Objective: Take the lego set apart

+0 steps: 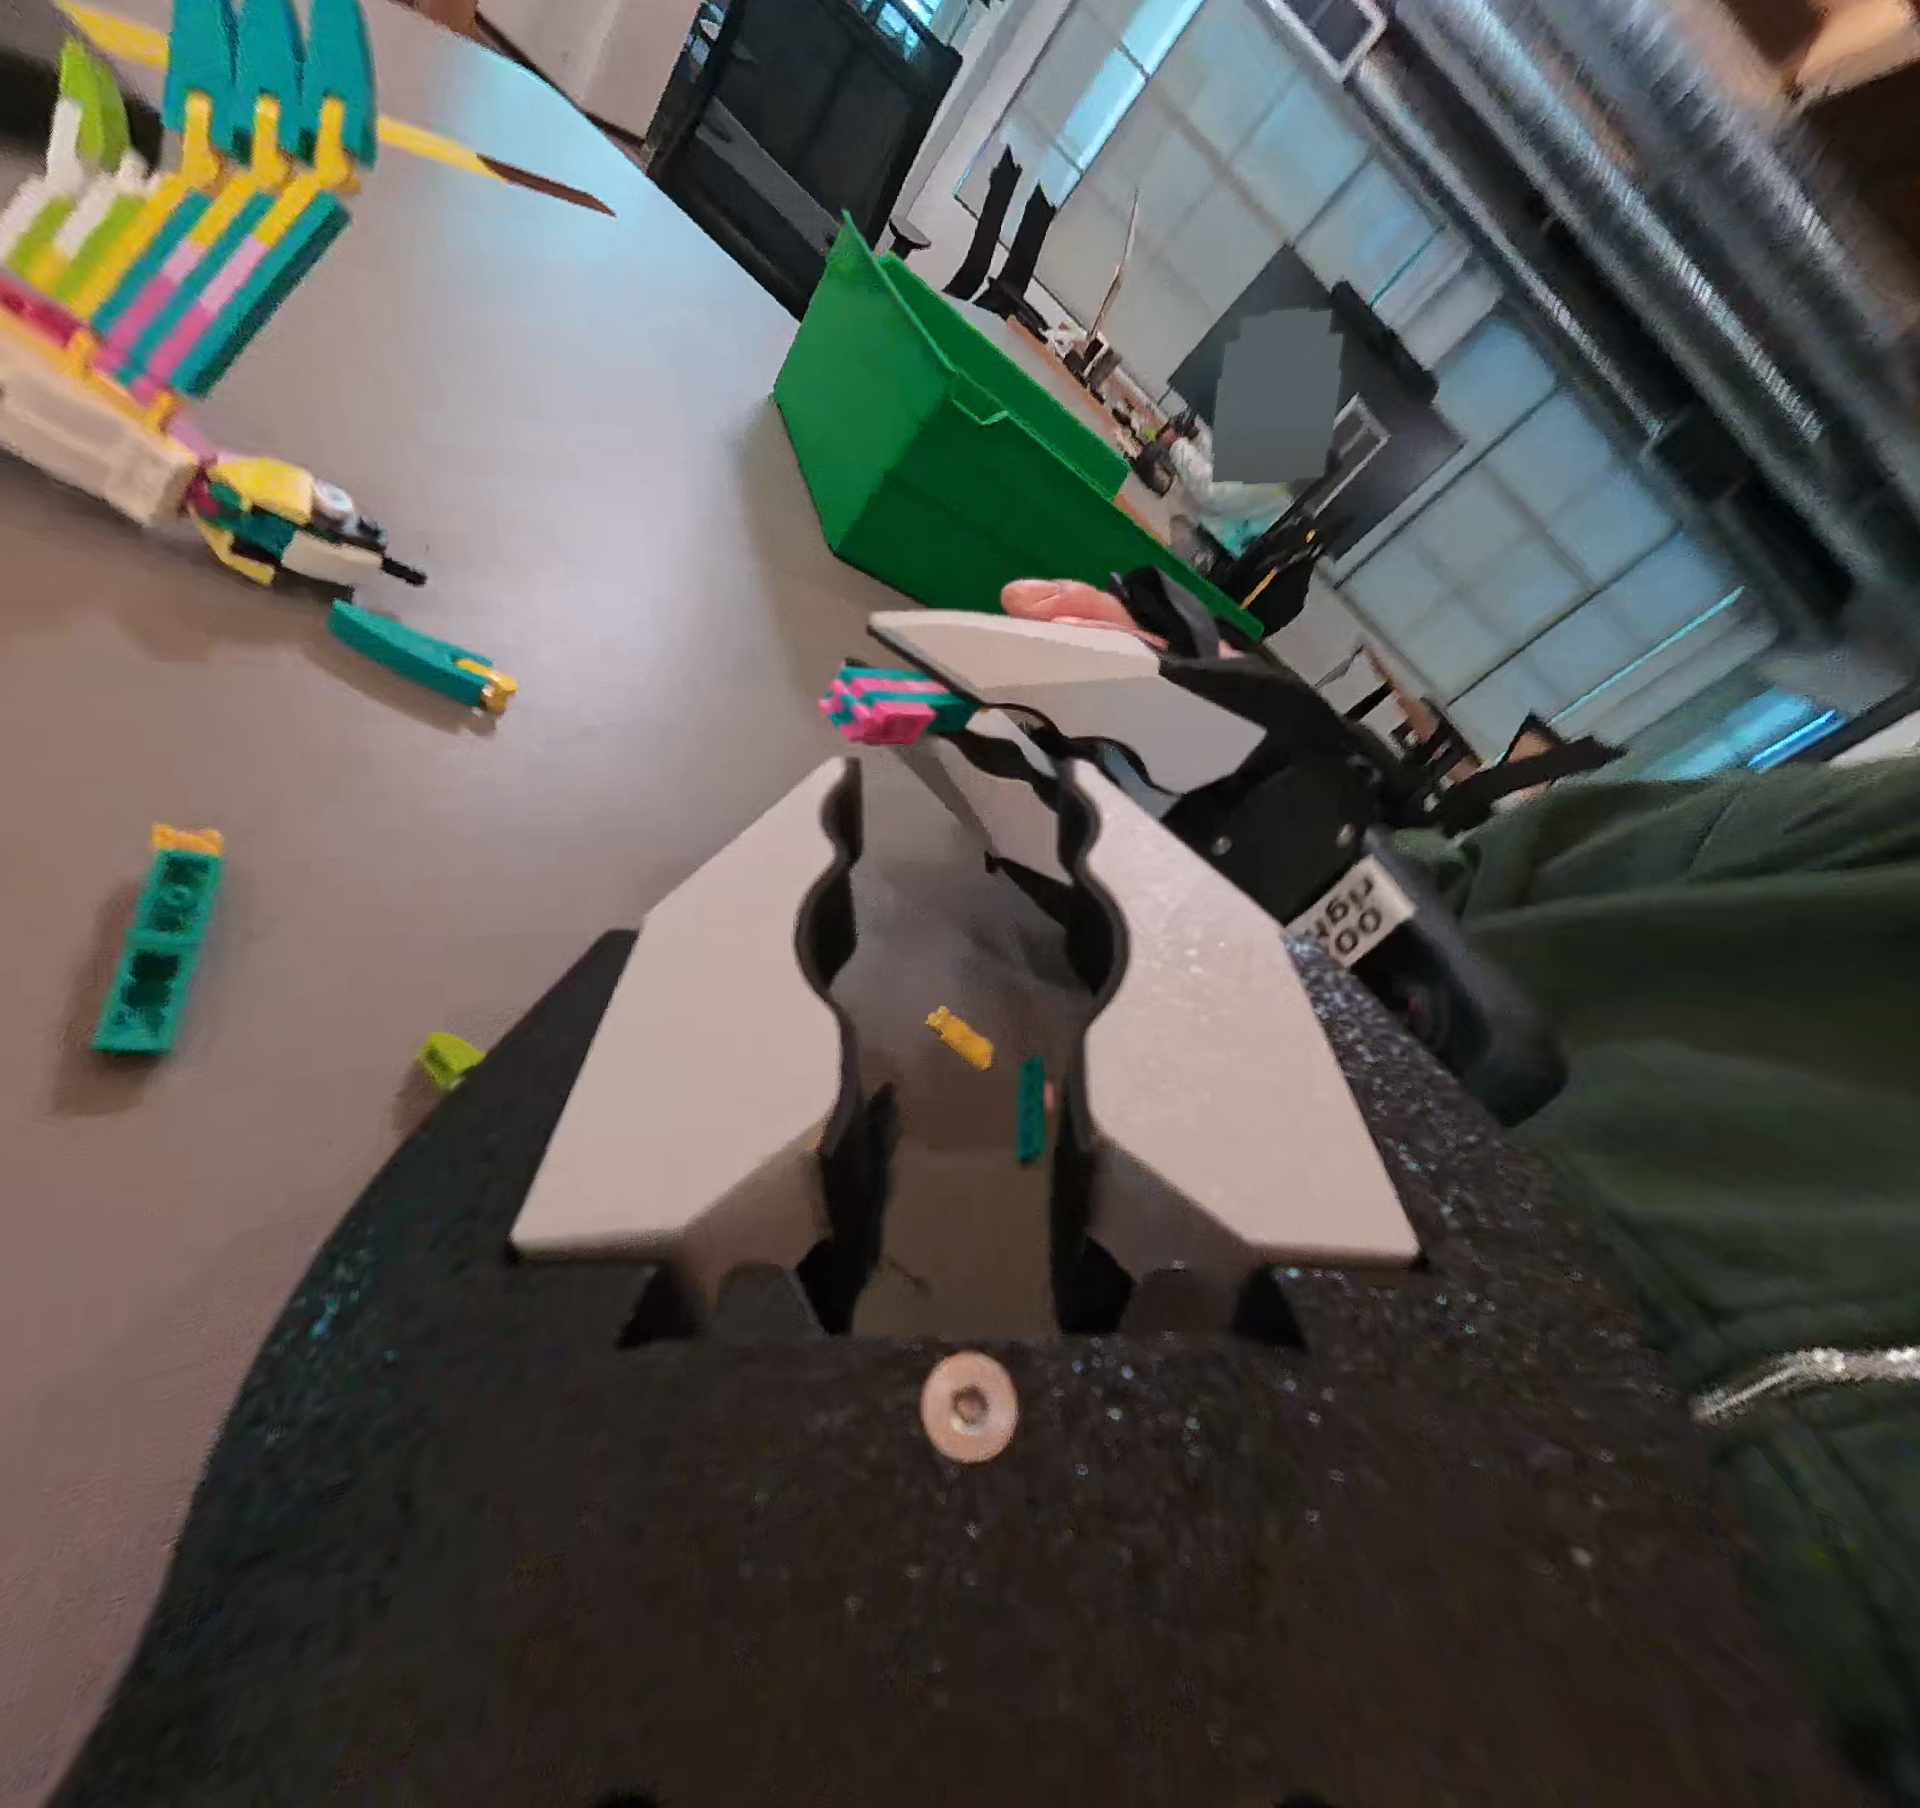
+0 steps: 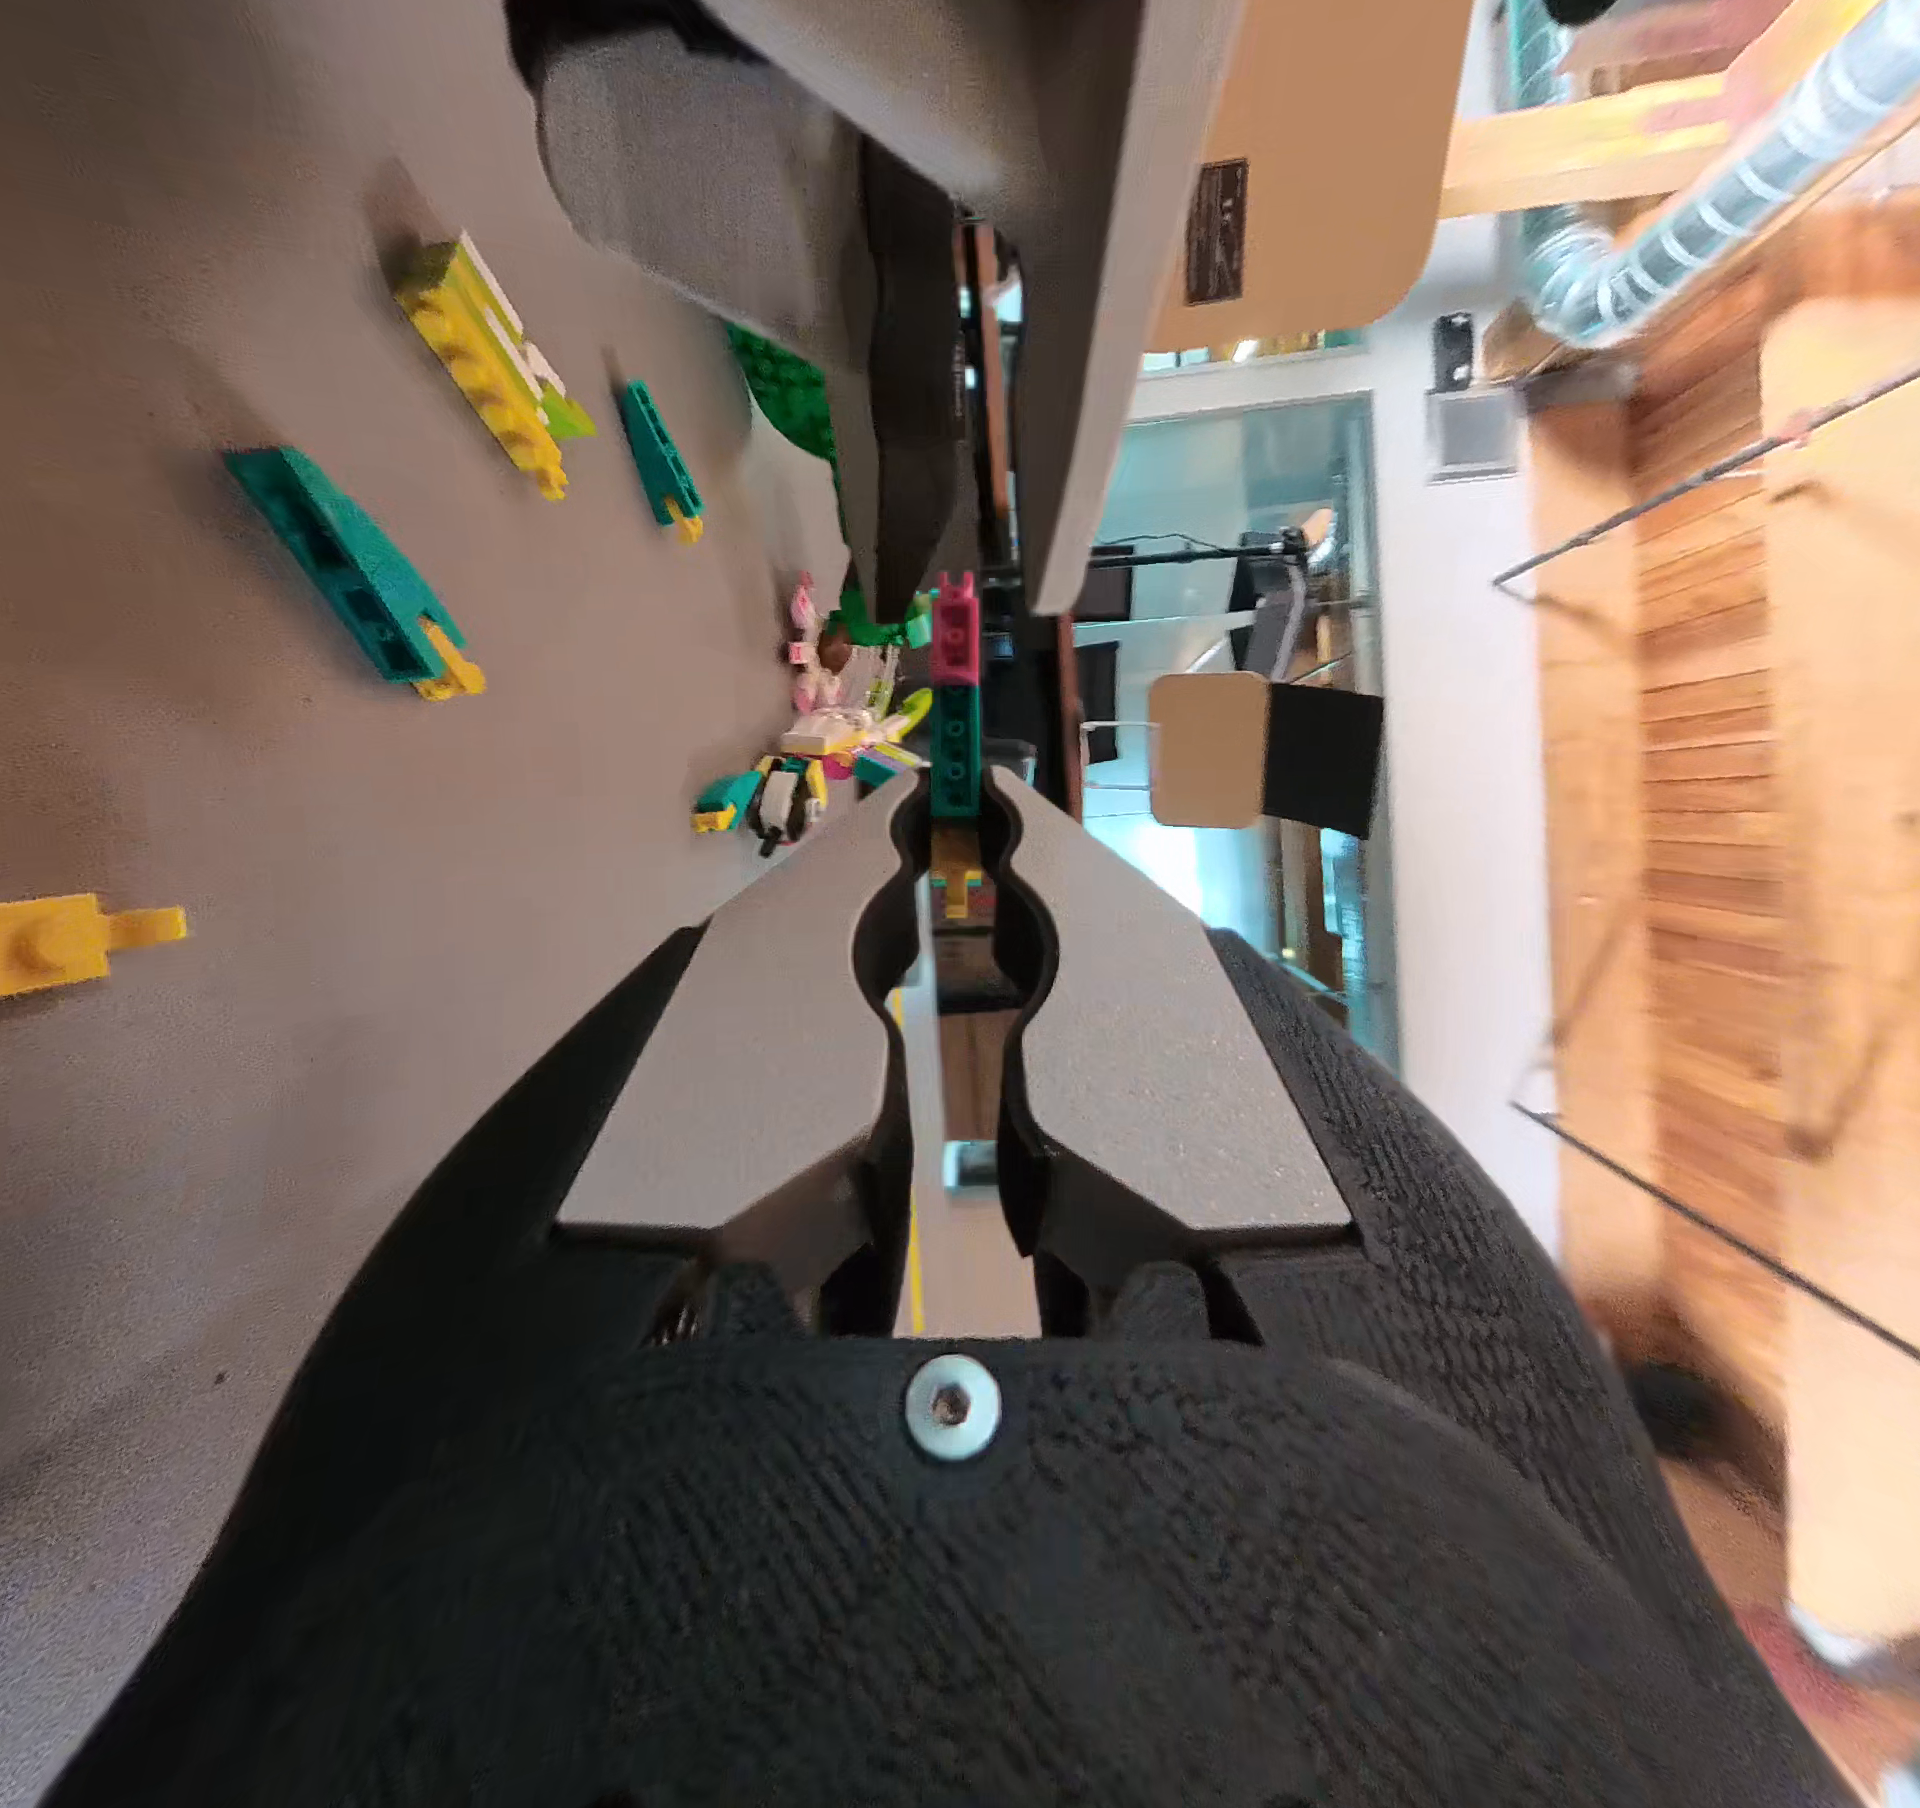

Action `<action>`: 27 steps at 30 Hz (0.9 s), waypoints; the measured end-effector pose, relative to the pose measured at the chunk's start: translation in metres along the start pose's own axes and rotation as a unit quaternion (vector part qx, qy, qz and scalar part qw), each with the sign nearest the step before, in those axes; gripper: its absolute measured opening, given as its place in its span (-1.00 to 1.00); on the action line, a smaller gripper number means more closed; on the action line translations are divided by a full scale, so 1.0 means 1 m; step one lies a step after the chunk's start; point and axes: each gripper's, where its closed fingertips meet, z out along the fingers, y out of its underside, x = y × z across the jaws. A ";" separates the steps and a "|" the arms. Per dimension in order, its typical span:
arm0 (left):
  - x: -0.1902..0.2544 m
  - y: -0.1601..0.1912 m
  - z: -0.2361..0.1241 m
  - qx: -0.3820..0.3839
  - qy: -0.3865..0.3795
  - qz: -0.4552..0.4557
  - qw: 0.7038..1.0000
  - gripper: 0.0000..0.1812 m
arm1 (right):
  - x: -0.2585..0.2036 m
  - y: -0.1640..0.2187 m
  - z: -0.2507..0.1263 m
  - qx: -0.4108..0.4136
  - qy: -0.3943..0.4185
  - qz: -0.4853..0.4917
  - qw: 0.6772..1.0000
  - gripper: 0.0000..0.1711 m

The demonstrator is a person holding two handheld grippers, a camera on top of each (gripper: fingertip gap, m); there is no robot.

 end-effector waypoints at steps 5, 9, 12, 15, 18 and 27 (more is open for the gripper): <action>0.001 -0.010 0.002 0.056 0.034 -0.101 0.993 -0.73 | 0.010 -0.011 -0.002 0.005 0.054 -0.070 0.996 -0.94; -0.002 -0.008 0.001 0.054 0.050 -0.113 0.991 -0.91 | 0.007 -0.014 -0.002 0.019 0.045 -0.058 0.997 -0.88; -0.001 -0.002 -0.001 0.004 0.033 0.001 0.999 -0.93 | -0.012 -0.016 -0.004 0.076 -0.080 0.154 0.982 -0.71; 0.006 0.002 -0.006 -0.048 0.023 0.137 0.989 -0.93 | -0.014 -0.036 -0.028 0.188 -0.271 0.445 0.833 -0.59; 0.010 0.016 -0.009 -0.117 0.007 0.257 0.959 -0.93 | 0.017 -0.039 -0.042 0.261 -0.331 0.617 0.665 -0.67; 0.021 0.045 -0.006 -0.193 0.017 0.335 0.922 -0.93 | -0.018 -0.060 -0.052 0.233 -0.410 0.547 0.692 -0.81</action>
